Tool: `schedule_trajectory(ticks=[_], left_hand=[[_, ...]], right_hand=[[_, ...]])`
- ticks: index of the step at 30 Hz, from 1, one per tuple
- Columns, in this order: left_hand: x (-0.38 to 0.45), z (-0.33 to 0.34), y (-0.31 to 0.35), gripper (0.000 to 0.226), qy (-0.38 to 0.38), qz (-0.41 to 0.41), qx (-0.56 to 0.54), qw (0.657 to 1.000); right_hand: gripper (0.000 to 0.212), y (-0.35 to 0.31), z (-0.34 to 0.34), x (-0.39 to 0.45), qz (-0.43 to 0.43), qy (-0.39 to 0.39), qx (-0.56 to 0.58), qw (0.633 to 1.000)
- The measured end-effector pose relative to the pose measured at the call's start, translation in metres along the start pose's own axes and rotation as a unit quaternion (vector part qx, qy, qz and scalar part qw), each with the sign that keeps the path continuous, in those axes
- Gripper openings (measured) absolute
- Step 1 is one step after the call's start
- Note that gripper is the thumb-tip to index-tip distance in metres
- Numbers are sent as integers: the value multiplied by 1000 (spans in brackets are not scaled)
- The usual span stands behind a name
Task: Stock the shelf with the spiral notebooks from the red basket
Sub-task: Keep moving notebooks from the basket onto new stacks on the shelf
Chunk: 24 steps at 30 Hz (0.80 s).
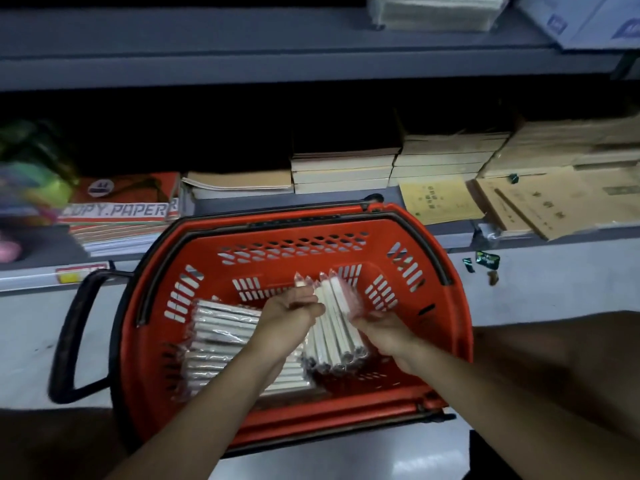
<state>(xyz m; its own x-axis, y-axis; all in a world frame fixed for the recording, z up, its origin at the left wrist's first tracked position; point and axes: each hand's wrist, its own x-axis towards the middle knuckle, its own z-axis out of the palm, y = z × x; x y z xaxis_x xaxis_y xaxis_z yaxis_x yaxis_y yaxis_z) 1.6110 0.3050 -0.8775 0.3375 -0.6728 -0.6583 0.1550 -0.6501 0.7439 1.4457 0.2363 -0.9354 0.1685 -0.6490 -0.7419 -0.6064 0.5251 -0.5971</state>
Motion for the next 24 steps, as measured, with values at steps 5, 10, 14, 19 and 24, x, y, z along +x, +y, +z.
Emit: schedule_trajectory(ticks=[5, 10, 14, 19, 24], left_hand=[[6, 0, -3, 32, -11, -16, -11, 1000], [8, 2, -4, 33, -5, 5, 9, 1000], [6, 0, -3, 30, 5, 11, -10, 1000], [-4, -4, 12, 32, -31, 10, -79, 996], [-31, -31, 48, 40, -116, -4, -177, 977]], right_hand=[[59, 1, 0, 7, 18, -23, -154, 988], [29, -6, 9, 11, -112, 106, -400, 903], [27, 0, -9, 21, -42, 160, -357, 919], [24, -35, -34, 3, -70, 163, -288, 941], [19, -96, -67, -74, -197, 158, -258, 933]])
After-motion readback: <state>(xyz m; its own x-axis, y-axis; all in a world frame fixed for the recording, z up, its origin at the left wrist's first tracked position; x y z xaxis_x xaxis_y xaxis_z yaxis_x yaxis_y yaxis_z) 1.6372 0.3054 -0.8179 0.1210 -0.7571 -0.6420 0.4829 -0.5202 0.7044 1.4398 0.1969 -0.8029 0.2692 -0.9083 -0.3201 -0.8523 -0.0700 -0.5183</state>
